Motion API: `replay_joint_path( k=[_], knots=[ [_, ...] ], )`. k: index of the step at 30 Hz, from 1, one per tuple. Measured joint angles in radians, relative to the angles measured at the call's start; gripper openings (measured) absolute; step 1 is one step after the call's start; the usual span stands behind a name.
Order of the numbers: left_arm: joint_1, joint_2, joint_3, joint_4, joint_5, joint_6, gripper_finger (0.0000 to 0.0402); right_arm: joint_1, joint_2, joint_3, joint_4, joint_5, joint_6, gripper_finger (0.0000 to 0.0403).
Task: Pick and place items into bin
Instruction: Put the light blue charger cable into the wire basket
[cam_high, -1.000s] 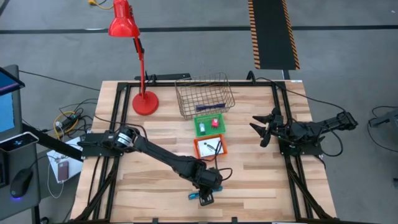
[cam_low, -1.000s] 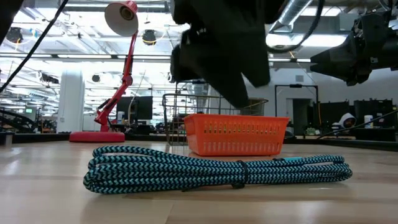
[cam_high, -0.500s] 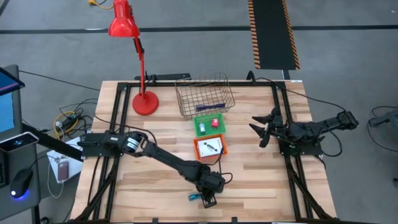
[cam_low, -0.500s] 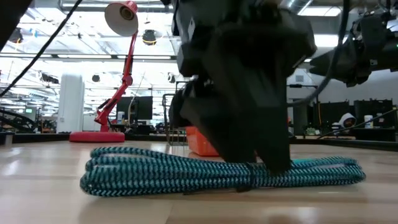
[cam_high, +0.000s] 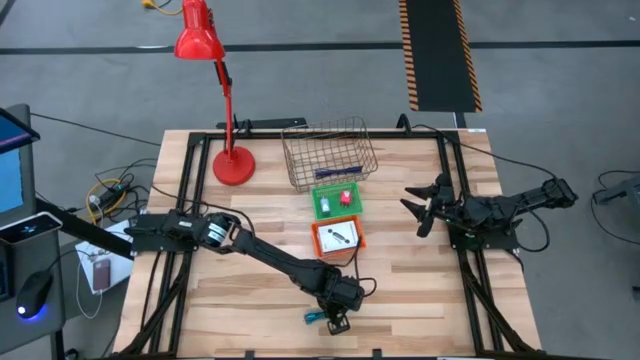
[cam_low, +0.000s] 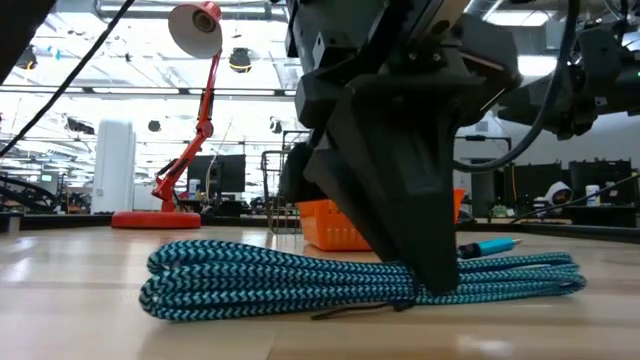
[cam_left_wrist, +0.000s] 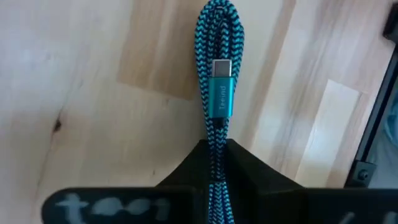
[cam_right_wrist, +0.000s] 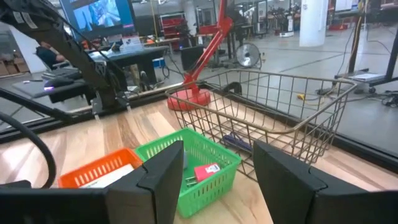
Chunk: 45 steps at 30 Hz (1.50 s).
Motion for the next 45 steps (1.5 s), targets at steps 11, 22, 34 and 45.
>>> replay_joint_path(
  k=[11, 22, 34, 45],
  knots=[
    [0.0, 0.006, 0.205, -0.152, -0.037, 0.083, 0.0007, 0.0, 0.0, 0.0, 0.0, 0.0, 0.0, 0.0187],
    [0.077, -0.152, 0.392, -0.539, -0.381, 0.213, 0.0004, 0.0, -0.001, 0.0, 0.0, -0.001, 0.0, 0.0187],
    [0.344, -0.224, 0.424, -0.636, -0.833, 0.591, 0.001, 0.0, -0.001, 0.0, 0.0, -0.001, 0.0, 0.0187],
    [0.637, -0.21, 0.423, -0.545, -0.656, 0.772, 0.0012, 0.0, -0.001, 0.0, 0.0, -0.001, 0.0, 0.0187]
  ],
)
